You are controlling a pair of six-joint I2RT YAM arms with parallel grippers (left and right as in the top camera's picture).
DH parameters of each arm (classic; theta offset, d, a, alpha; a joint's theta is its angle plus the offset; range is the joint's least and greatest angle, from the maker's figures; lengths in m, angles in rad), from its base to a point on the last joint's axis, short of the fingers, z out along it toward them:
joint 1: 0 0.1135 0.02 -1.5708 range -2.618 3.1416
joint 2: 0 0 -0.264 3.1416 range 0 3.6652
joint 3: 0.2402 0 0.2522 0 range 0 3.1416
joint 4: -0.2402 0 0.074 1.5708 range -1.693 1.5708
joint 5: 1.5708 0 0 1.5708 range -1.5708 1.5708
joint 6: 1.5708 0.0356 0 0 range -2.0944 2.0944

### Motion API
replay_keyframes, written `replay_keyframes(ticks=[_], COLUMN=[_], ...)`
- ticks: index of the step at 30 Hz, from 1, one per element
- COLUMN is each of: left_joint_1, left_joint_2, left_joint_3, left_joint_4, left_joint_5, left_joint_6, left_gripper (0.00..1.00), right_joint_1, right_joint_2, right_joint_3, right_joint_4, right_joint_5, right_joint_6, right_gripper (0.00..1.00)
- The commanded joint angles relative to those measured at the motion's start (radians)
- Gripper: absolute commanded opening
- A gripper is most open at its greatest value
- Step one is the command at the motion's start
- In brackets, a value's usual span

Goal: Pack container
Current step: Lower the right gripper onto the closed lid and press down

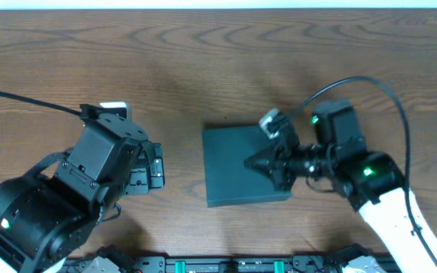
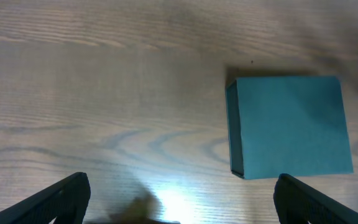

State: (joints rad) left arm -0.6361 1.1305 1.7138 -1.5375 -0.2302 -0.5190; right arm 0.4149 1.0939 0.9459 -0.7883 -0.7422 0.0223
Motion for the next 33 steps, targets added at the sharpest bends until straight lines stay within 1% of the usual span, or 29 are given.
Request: replay_keyframes(ticks=[1,3,5,10,16,19,22,27,33], left_joint_1=[0.001,0.001,0.001,0.001,0.001,0.001,0.001,0.001,0.001], left_joint_2=[0.0,0.0,0.0,0.0,0.0,0.0,0.0,0.0,0.0], left_joint_3=[0.01,0.01,0.01,0.01,0.01,0.01,0.01,0.01,0.01], left_joint_4=[0.001,0.001,0.001,0.001,0.001,0.001,0.001,0.001,0.001], left_joint_5=[0.003,0.003,0.003,0.003,0.003,0.003,0.003,0.003,0.003], left_joint_6=[0.01,0.01,0.01,0.011,0.01,0.011,0.01,0.011,0.01], left_gripper=[0.95,0.95,0.96,0.95,0.95,0.96,0.95,0.95,0.95], right_joint_1=[0.083,0.121,0.156,0.25,0.369,0.377,0.389,0.482,0.611], right_joint_2=[-0.012,-0.012,-0.012,-0.012,-0.007,0.033,0.08,0.111,0.121], right_joint_3=[0.002,0.002,0.002,0.0,-0.012,-0.022,-0.036,-0.063,-0.072], right_joint_4=[-0.061,-0.101,-0.134,-0.19,-0.241,-0.285,-0.302,-0.304,-0.296], right_joint_5=[0.367,0.502,0.583,0.628,0.783,0.791,0.79,0.786,0.761], right_joint_6=[0.002,0.064,0.12,0.243,0.402,0.439,0.442,0.48,0.619], right_gripper=[0.01,0.02,0.01,0.02,0.01,0.02,0.02,0.02,0.02])
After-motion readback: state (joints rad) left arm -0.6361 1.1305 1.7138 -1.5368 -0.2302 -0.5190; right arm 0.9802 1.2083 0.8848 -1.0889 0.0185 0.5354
